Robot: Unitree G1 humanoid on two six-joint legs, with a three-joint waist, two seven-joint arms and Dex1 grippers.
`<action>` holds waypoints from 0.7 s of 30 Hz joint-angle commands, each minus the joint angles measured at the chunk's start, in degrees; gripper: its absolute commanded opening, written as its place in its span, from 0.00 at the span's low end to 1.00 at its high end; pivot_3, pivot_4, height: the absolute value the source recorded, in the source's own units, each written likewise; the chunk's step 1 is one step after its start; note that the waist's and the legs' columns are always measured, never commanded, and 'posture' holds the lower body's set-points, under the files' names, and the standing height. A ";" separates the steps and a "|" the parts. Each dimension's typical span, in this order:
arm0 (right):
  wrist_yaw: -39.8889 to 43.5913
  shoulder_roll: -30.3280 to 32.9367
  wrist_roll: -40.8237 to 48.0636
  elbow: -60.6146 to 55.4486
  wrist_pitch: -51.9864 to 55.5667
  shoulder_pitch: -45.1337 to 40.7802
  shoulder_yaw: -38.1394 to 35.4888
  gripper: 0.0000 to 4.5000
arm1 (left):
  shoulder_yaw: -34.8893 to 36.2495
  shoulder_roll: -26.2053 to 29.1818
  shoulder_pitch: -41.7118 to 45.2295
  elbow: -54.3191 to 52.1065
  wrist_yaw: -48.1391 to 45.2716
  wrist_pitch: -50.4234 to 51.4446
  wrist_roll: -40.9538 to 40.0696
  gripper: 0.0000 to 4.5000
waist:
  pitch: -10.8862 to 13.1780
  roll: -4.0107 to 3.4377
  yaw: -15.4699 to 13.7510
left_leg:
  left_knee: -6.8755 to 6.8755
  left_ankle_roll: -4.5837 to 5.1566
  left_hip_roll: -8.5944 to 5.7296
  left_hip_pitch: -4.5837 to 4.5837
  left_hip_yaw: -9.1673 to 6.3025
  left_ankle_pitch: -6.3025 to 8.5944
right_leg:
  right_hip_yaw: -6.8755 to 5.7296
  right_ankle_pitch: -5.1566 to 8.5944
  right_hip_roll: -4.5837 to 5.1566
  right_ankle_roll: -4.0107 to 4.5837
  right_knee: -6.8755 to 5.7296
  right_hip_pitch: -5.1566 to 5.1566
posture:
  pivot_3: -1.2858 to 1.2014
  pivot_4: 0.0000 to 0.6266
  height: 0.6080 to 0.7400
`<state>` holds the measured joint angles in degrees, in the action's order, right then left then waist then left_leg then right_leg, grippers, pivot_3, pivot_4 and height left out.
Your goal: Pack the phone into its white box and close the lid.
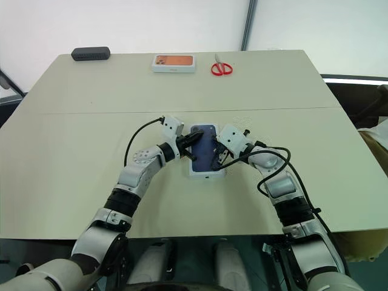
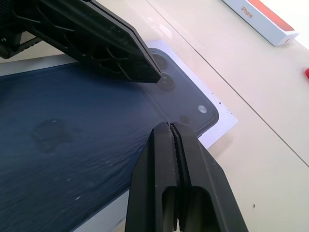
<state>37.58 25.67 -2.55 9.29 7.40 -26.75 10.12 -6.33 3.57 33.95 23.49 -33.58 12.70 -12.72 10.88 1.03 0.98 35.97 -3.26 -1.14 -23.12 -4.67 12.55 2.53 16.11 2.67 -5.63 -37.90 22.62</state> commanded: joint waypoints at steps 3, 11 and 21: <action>3.51 0.11 6.65 -2.16 6.37 1.44 -3.99 0.12 | 2.55 1.07 -2.43 -3.66 -2.80 3.89 -3.91 0.29 | 0.00 0.00 -0.04 | 0.02 0.01 0.00 0.03 -0.01 0.01 | -0.01 0.00 0.01 0.00 0.01 -0.06 | 0.52 0.24 1.00; 6.08 2.71 11.99 -8.45 7.54 3.96 -8.93 0.99 | 6.68 8.48 -7.89 -15.36 -5.60 6.78 -7.70 1.00 | 0.02 -0.02 0.17 | -0.03 0.02 0.03 -0.10 -0.03 0.01 | 0.01 0.00 -0.02 0.00 -0.04 0.15 | 0.52 0.24 1.00; 11.41 7.50 22.15 -16.02 14.71 8.63 -14.70 0.99 | 10.94 19.64 -18.33 -25.12 -10.78 12.81 -12.84 1.00 | 0.04 -0.02 -0.14 | 0.01 0.02 0.05 -0.19 -0.09 0.01 | -0.01 0.01 0.06 0.01 -0.01 0.17 | 0.52 0.24 1.00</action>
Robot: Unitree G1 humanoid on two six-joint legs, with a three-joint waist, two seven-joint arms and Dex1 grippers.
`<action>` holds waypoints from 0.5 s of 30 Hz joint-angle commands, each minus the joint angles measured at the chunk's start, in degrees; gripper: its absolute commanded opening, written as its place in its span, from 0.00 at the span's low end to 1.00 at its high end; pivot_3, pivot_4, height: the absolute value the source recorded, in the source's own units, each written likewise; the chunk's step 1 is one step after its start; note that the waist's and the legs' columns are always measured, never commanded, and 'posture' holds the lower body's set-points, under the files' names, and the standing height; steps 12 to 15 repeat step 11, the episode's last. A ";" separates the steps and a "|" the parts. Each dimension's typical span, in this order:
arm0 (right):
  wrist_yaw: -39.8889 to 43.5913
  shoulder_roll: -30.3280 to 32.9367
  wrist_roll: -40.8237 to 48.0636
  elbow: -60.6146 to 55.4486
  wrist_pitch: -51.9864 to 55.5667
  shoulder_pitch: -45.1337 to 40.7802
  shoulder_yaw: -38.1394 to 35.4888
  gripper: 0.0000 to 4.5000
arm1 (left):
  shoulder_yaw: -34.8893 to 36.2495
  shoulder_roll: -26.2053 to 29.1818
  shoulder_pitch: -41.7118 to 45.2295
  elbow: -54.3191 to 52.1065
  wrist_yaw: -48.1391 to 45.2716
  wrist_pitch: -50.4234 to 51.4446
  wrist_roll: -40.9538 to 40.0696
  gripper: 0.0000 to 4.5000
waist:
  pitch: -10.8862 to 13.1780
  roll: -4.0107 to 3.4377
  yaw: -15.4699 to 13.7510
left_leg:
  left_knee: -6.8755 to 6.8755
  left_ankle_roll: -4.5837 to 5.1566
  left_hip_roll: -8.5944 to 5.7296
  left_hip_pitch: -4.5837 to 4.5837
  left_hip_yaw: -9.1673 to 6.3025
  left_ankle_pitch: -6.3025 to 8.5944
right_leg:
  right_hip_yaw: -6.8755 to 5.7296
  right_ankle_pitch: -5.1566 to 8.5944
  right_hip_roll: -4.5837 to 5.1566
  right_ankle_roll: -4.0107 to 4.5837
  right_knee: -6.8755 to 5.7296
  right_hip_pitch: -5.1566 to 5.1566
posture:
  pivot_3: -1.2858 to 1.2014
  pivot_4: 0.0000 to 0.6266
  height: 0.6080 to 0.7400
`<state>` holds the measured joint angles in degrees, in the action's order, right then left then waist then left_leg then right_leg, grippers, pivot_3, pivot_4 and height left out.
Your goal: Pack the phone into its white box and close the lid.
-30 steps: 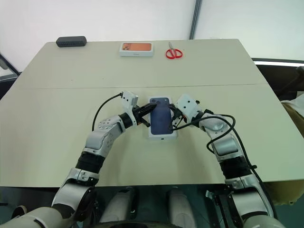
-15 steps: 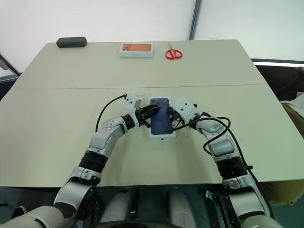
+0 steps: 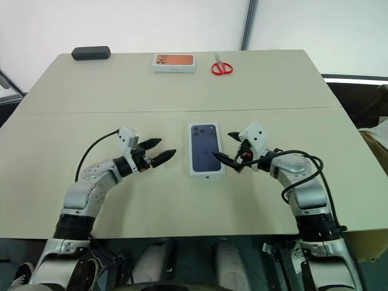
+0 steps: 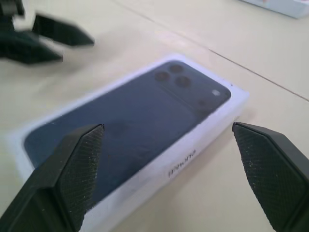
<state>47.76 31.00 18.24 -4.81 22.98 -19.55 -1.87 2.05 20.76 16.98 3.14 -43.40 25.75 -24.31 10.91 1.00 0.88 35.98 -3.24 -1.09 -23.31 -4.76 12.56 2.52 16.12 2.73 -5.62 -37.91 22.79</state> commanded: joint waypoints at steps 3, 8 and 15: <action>3.90 4.94 2.90 -3.03 -1.23 4.63 -4.36 0.99 | 5.69 7.06 -4.67 -7.73 -3.33 2.11 -4.05 1.00 | 0.01 0.01 -0.08 | -0.04 0.02 0.02 -0.04 0.02 0.01 | -0.01 0.01 0.02 0.00 0.07 0.03 | 0.52 0.24 1.00; 7.10 8.68 3.18 -3.49 -2.64 7.84 -4.93 0.99 | 10.45 13.89 -8.43 -9.61 -6.18 3.90 -6.69 1.00 | 0.03 -0.02 0.23 | -0.08 0.03 0.12 0.01 0.04 0.02 | 0.02 0.02 0.02 0.03 0.08 0.02 | 0.52 0.24 1.00; 8.11 9.91 4.16 -2.60 -2.81 7.72 -6.18 0.99 | 12.13 16.40 -10.28 -9.45 -8.05 1.27 -5.99 1.00 | 0.03 -0.02 0.20 | -0.08 0.03 0.22 0.01 0.09 0.02 | 0.02 0.02 0.00 0.04 0.12 0.00 | 0.52 0.24 1.00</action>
